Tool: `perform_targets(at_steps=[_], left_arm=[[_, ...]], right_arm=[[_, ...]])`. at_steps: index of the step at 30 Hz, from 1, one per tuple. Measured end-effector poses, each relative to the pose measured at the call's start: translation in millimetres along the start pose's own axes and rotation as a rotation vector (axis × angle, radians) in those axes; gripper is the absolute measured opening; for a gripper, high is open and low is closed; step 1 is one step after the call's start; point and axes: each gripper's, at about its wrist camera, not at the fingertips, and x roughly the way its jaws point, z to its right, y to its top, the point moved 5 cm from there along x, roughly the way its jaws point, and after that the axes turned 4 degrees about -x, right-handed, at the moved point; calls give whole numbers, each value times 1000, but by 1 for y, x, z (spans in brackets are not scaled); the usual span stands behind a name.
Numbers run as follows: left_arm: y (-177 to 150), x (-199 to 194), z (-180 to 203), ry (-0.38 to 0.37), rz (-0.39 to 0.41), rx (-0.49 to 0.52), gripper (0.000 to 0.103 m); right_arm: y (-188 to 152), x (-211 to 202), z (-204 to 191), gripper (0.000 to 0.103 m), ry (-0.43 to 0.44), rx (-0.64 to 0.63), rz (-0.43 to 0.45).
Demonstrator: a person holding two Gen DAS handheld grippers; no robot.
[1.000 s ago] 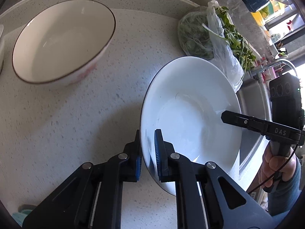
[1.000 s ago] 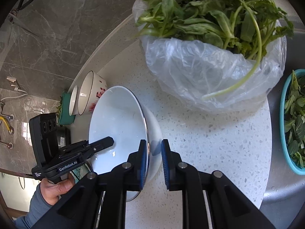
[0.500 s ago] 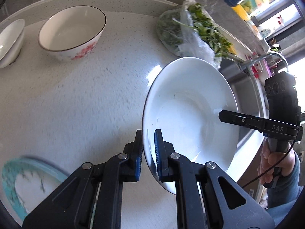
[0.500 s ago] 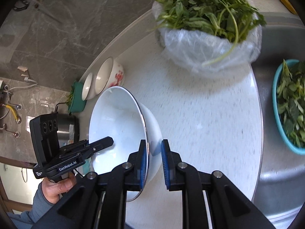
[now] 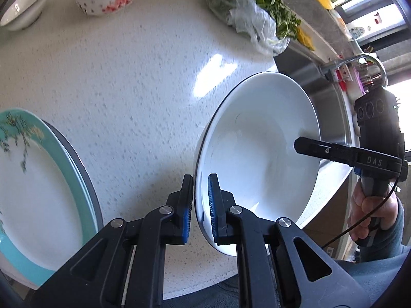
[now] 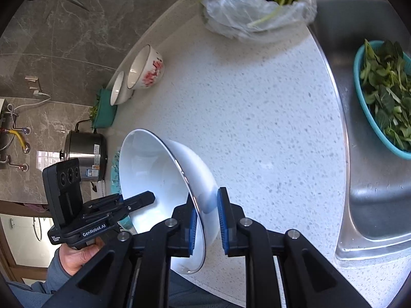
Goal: Organize plates and bowls
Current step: 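Carry the large white bowl beside the plate stack and lower it, then open both grippers and release the large white bowl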
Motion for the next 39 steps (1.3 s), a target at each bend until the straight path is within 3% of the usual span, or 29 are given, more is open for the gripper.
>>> perform_targets(at_steps=[21, 24, 26, 27, 28, 29, 30, 32, 34, 36, 39], left_arm=[[-10, 36, -14, 44, -16, -62, 10], [-11, 36, -14, 34, -10, -74, 15], [-13, 32, -14, 29, -8, -77, 20], [-14, 28, -13, 29, -4, -74, 33], [-16, 21, -12, 30, 3, -72, 59], [-17, 14, -11, 27, 12, -70, 71], [-18, 5, -9, 18, 23, -70, 82], [-20, -22, -7, -5, 56, -72, 84], [-16, -50, -10, -52, 97, -73, 99], [-5, -84, -19, -94, 170, -78, 103], [25, -141, -57, -64, 316, -94, 103]], right_arm=[[-20, 29, 21, 18, 41, 29, -54], [-20, 27, 26, 19, 58, 38, -45], [-21, 25, 26, 23, 83, 54, -39], [-21, 22, 26, 26, 95, 54, -35], [-21, 17, 25, 37, 107, 55, -28], [-20, 12, 24, 50, 112, 52, -22], [-18, 6, 24, 54, 114, 46, -13], [-9, -13, 23, 62, 112, 31, 28], [4, -28, 22, 69, 106, 34, 71], [26, -48, 13, 78, 102, 33, 152], [61, -68, -27, 90, 122, -37, 267]])
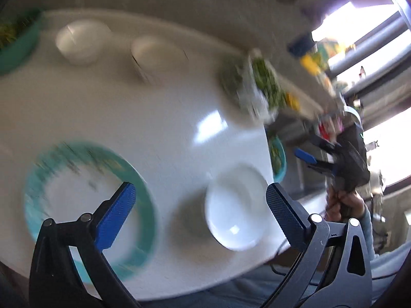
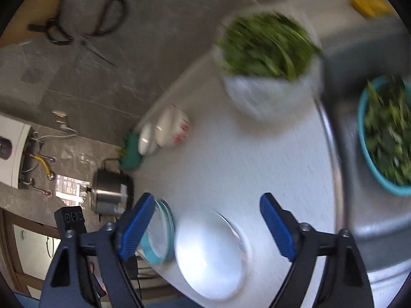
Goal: Organize plates and bowls
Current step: 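Open both grippers and release the large white bowl, then move both grippers to the small white bowl by the teal basket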
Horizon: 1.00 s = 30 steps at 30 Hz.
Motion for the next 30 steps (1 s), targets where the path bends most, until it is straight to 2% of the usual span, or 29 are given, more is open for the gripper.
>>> perform_targets(at_steps=[2, 5, 8, 12, 14, 15, 17, 18, 20, 25, 26, 28, 30], left_arm=[[38, -24, -34, 66, 96, -12, 103], [92, -41, -91, 157, 185, -36, 103], [135, -32, -139, 176, 182, -49, 103], [178, -6, -187, 209, 145, -27, 103], [195, 12, -207, 189, 99, -51, 103], [203, 19, -211, 183, 99, -39, 103], [217, 35, -222, 219, 83, -4, 101], [220, 39, -229, 203, 74, -4, 101], [229, 49, -237, 199, 59, 6, 100], [236, 72, -249, 192, 25, 25, 98], [237, 75, -252, 180, 21, 13, 96], [239, 81, -260, 164, 10, -8, 77], [242, 86, -264, 161, 4, -6, 66]], right_arm=[[22, 13, -36, 99, 23, -67, 35], [46, 44, -81, 100, 40, -127, 45], [68, 96, -137, 100, 23, -216, 46], [81, 172, -184, 99, -31, -258, 1], [83, 227, -212, 87, -70, -337, -64], [84, 241, -217, 84, -89, -357, -72], [88, 281, -224, 76, -152, -376, -103], [93, 304, -223, 73, -176, -364, -126], [100, 322, -215, 65, -202, -325, -144], [111, 358, -198, 62, -260, -278, -202], [111, 365, -197, 62, -266, -276, -220], [111, 377, -197, 60, -282, -284, -237], [110, 389, -196, 60, -297, -277, -263]])
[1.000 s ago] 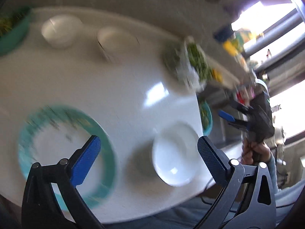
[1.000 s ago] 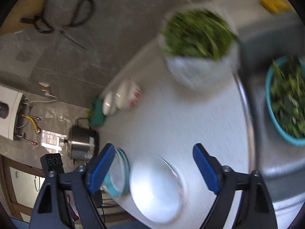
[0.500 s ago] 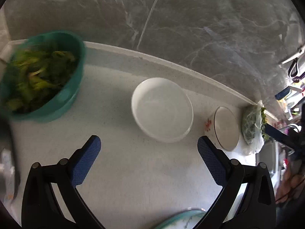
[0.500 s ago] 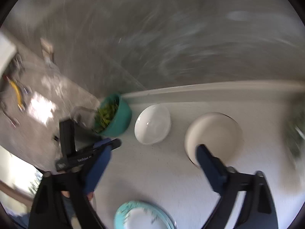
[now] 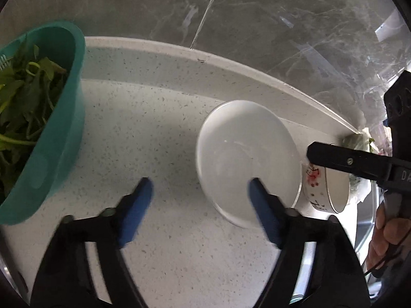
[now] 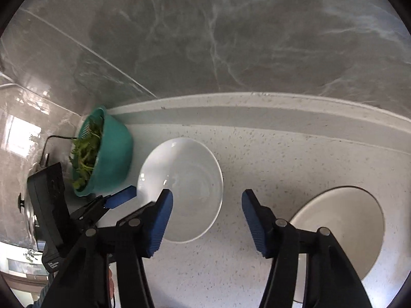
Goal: Organize plates and bowls
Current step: 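Move both grippers to the small white bowl by the teal basket, then close both grippers on the rim of the small white bowl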
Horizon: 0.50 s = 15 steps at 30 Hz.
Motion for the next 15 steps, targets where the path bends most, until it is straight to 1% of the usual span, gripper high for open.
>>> perform_targets(at_steps=[1, 2, 6, 7, 8, 9, 10, 11, 12, 13, 14, 15], left_arm=[[0, 3, -2, 0, -6, 3, 61], [2, 6, -3, -1, -11, 3, 59], [3, 15, -4, -16, -34, 5, 59], [0, 21, -6, -21, -41, 7, 59], [-1, 24, -6, -27, -46, 8, 56], [-3, 26, -6, -33, -53, 8, 47], [-4, 28, -8, -42, -58, 6, 41], [-3, 30, -9, -42, -59, 6, 39], [-1, 31, -9, -36, -58, 9, 30], [-4, 33, -12, -29, -60, 12, 23], [-6, 34, -13, -26, -60, 18, 21], [-5, 35, -12, -24, -59, 25, 18]], right_arm=[[0, 4, -1, 59, -4, 0, -11], [-1, 11, -2, 59, -20, -3, -31], [-3, 23, 4, 58, -47, 8, -66], [-3, 24, 4, 55, -50, 10, -72], [-3, 29, 4, 48, -52, 10, -82], [-4, 33, 2, 44, -51, 6, -92], [-3, 36, 1, 39, -53, 1, -99], [-3, 40, 0, 36, -63, -8, -105], [-3, 41, -2, 33, -72, -22, -105], [-3, 43, -3, 22, -65, -24, -112], [-4, 45, -3, 16, -57, -18, -121], [-5, 47, -4, 16, -65, -25, -125]])
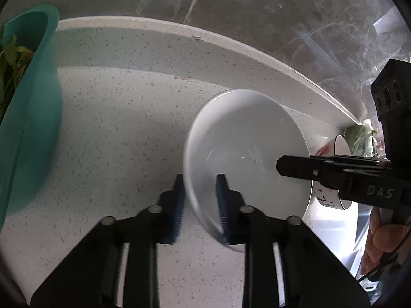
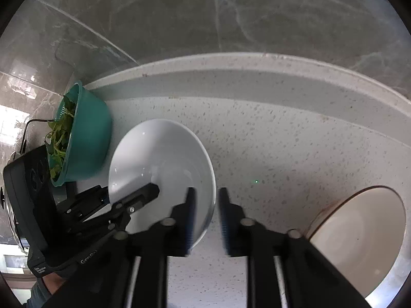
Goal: Organize plates and bowls
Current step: 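Close both grippers on the rim of the small white bowl, then lift and carry the small white bowl toward the large white bowl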
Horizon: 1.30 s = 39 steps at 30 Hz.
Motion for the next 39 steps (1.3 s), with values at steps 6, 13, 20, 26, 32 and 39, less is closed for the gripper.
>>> perform_targets(at_steps=[6, 13, 20, 26, 32, 39], left_arm=[[-2, 3, -3, -2, -1, 1, 16], [-6, 5, 2, -19, 1, -6, 14], [-9, 1, 6, -27, -10, -10, 14], [-14, -12, 10, -41, -13, -19, 14], [-22, -33, 24, -54, -8, -4, 14], [-40, -58, 61, -87, -1, 45, 14]], right_arm=[[-3, 9, -7, 11, 2, -4, 0], [-8, 5, -4, 12, 19, 1, 20], [-14, -1, -3, 11, 47, 7, 25], [-20, -11, -2, 11, 62, 22, 38], [-31, -29, 1, 11, 80, 44, 57], [-59, -68, 12, 11, 84, 70, 103]])
